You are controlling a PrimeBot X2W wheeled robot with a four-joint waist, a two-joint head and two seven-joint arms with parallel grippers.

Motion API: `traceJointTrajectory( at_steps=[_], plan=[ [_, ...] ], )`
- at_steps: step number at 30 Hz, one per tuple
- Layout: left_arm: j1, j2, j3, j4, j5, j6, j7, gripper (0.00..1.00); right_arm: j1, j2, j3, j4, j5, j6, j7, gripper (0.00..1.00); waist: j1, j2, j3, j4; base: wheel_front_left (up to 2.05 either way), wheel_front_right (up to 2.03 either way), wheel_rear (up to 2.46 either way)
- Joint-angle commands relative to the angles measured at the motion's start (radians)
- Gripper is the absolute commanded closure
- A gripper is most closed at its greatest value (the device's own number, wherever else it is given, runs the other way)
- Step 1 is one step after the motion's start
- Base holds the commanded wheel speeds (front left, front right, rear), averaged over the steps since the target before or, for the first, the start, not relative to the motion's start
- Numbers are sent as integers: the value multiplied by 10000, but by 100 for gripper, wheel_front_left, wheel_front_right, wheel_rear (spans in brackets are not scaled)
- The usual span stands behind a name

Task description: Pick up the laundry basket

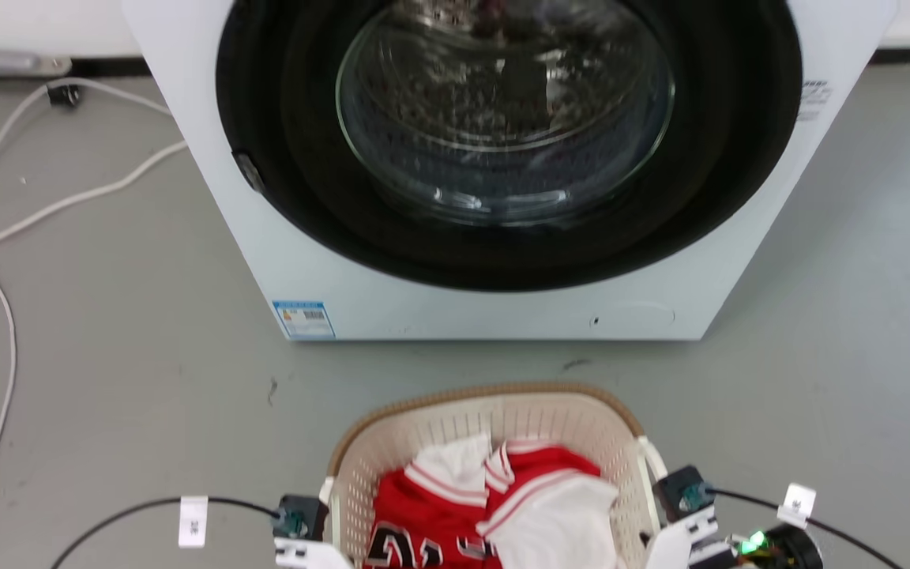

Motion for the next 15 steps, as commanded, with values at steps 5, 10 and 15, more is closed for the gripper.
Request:
traceJointTrajectory(
  at_steps=[5, 10, 15],
  plan=[
    [501, 5, -302, -139, -312, -41, 377, 100, 461, -2, 437, -7, 352, 0, 341, 100, 2, -1, -819, -26, 0, 0, 0],
    [697, 63, -563, -255, -613, -41, 635, 100, 696, 4, 852, 7, 622, 2, 607, 100, 2, -1, -1123, -28, 0, 0, 0],
    [831, 88, -773, -336, -900, -41, 860, 100, 798, 6, 1218, 21, 846, 3, 810, 100, 2, -1, -1402, -21, 0, 0, 0]
  ],
)
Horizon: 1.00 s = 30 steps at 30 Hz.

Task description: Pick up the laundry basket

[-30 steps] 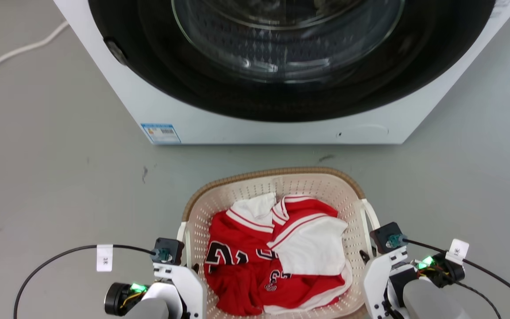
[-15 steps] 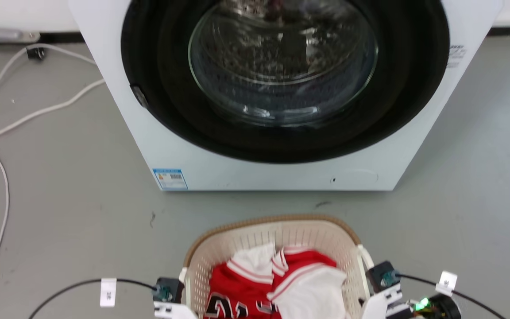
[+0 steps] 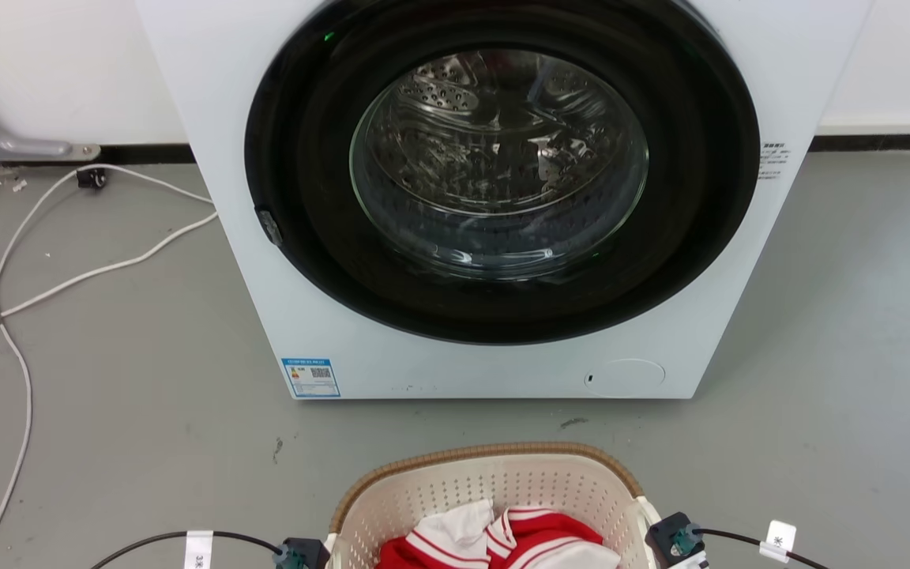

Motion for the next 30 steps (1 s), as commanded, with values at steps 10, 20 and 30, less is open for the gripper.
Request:
traceJointTrajectory(
  at_steps=[10, 20, 30],
  plan=[
    [232, 122, -329, -67, -560, -41, 419, 100, 226, 19, 731, 2, 524, 17, 592, 100, 1, -1, -355, -49, 0, 0, 0],
    [247, 215, -631, -5, -927, -41, 591, 100, 172, 18, 1291, -4, 1073, 18, 871, 100, 1, -1, -406, -73, 0, 0, 0],
    [166, 192, -908, 3, -1206, -42, 557, 100, 30, 21, 1677, 78, 1449, 18, 930, 100, 1, -1, -381, -80, 0, 0, 0]
  ],
)
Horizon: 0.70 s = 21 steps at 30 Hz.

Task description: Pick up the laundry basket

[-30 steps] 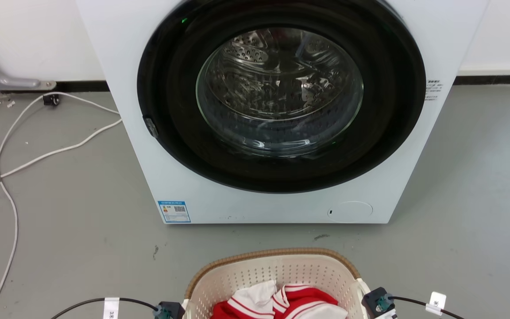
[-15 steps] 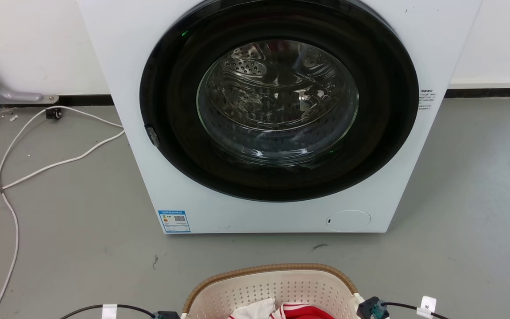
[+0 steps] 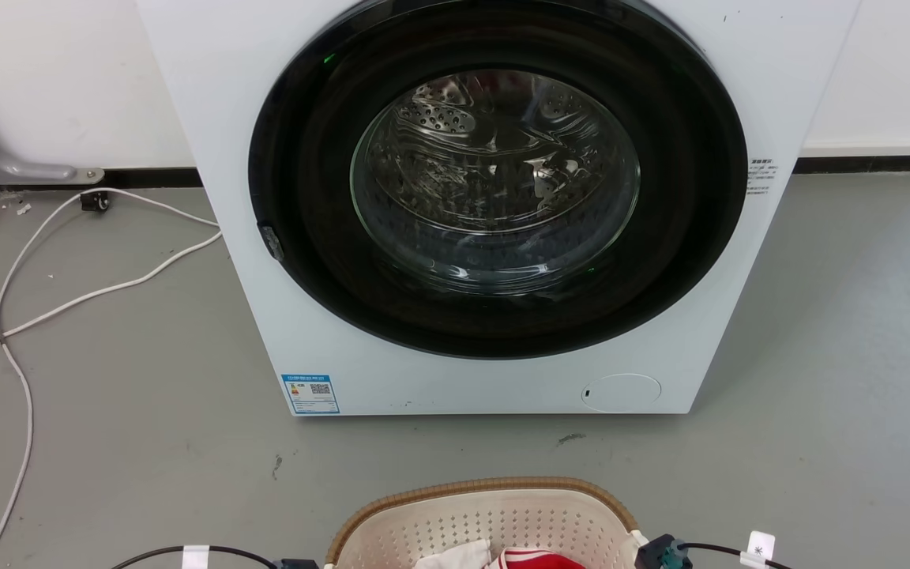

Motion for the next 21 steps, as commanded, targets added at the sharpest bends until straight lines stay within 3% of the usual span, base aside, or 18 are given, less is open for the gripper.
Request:
traceJointTrajectory(
  at_steps=[1, 21],
  plan=[
    [-49, -18, -58, -62, -29, -42, -103, 100, -99, 23, 127, 20, 26, 28, 28, 100, 0, -1, 0, -5, 0, 0, 0],
    [-210, 44, -562, -52, -483, -42, -251, 100, -166, 24, 548, 113, 412, 28, -74, 100, 0, -1, 21, -19, 0, 0, 0]
  ],
)
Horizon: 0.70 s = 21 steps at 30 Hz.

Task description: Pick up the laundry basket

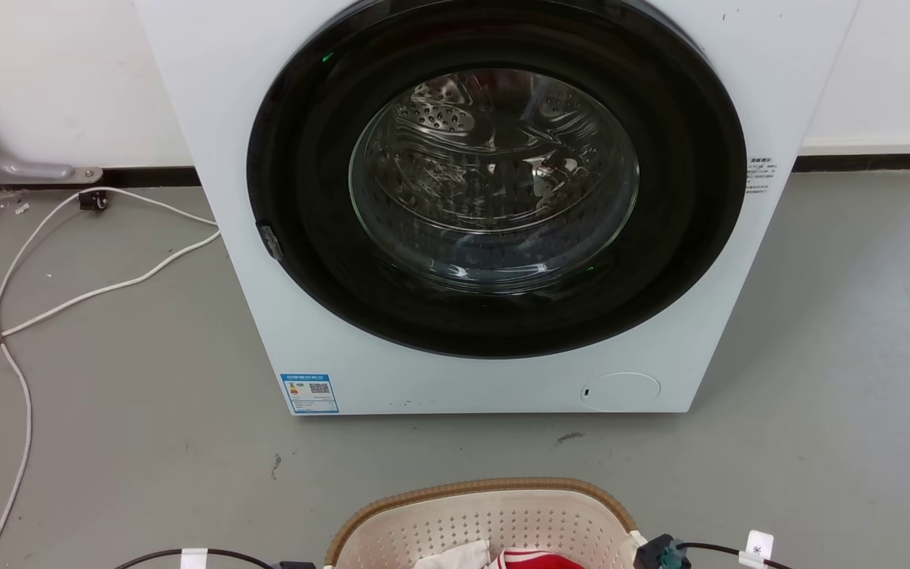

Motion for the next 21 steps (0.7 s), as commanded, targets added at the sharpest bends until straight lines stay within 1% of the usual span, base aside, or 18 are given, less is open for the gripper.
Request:
traceJointTrajectory(
  at_steps=[1, 21],
  plan=[
    [-203, 6, -50, -64, 26, -42, -85, 100, -71, 26, 90, -5, -29, 28, -31, 100, 0, -1, -1, 1, 0, 0, 0],
    [-266, 45, -489, -20, -415, -42, -190, 100, -74, -17, 412, 18, 286, 28, 0, 100, 0, -1, 15, 1, 0, 0, 0]
  ],
)
